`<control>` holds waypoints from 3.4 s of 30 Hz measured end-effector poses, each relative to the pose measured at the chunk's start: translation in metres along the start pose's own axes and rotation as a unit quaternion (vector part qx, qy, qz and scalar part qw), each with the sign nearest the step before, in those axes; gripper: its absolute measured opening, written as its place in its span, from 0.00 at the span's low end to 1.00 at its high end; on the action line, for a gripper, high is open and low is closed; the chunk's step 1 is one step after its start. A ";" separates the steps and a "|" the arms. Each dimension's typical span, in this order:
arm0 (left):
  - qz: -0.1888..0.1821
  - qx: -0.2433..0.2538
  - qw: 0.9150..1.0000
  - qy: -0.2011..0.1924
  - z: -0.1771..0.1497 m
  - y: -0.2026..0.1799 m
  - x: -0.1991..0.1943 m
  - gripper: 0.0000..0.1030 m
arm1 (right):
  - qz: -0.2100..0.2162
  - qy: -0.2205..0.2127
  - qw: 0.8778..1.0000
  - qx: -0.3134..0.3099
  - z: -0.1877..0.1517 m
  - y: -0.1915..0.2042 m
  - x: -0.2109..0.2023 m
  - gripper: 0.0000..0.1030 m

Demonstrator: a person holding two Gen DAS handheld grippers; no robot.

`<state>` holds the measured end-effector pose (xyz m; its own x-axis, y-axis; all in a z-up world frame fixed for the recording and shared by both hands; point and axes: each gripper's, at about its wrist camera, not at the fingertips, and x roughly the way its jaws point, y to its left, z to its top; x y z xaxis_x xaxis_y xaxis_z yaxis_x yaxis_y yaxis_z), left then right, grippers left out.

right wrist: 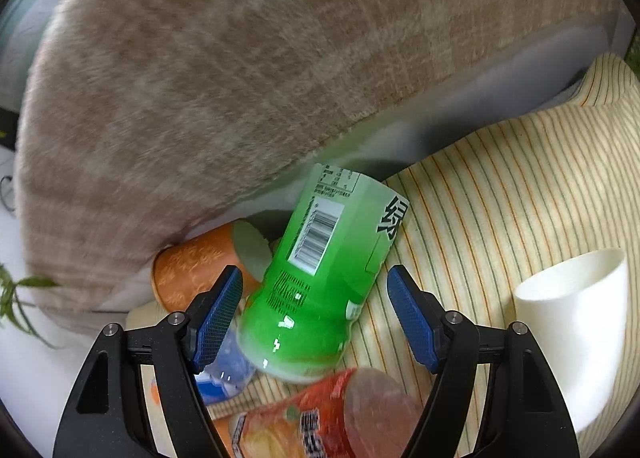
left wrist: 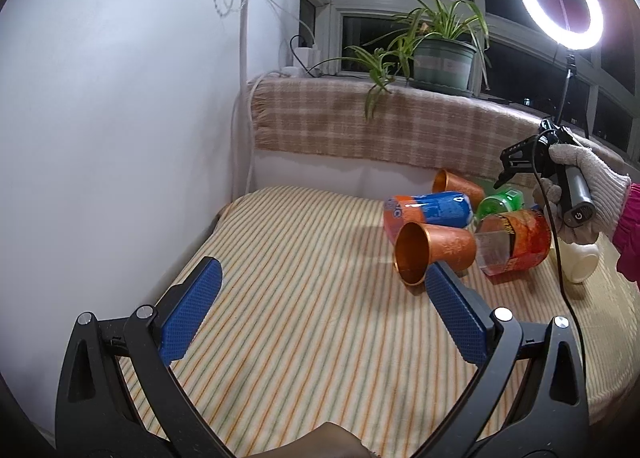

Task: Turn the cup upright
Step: 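Move the right tool down to the green tea bottle and close on it, then lift the green bottle with the right tool and swing it toward the left tool, then close the left tool on the green bottle while the right tool releases it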

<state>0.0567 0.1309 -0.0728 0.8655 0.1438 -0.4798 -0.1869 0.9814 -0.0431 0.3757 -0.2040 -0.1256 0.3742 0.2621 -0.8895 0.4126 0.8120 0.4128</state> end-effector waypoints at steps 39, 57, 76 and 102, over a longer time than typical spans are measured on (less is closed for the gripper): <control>0.009 0.016 1.000 -0.019 0.004 -0.008 -0.015 1.00 | 0.125 0.006 0.991 0.049 0.013 0.009 -0.044 0.59; -0.018 0.034 0.999 -0.023 0.010 -0.025 -0.043 1.00 | 0.200 -0.002 0.977 -0.078 -0.041 -0.002 -0.166 0.59; -0.137 0.023 0.987 0.081 0.009 -0.055 -0.036 0.96 | 0.082 0.120 0.960 -0.239 -0.144 -0.061 -0.100 0.59; -0.173 0.003 0.974 0.148 0.004 -0.088 -0.010 0.96 | 0.067 0.085 0.951 -0.290 -0.176 -0.089 -0.075 0.65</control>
<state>0.0659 0.0440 -0.0608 0.7049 -0.2376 -0.6684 0.0953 0.9654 -0.2426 0.1651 -0.2043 -0.1296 0.2307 0.4236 -0.8760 -0.1752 0.9036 0.3909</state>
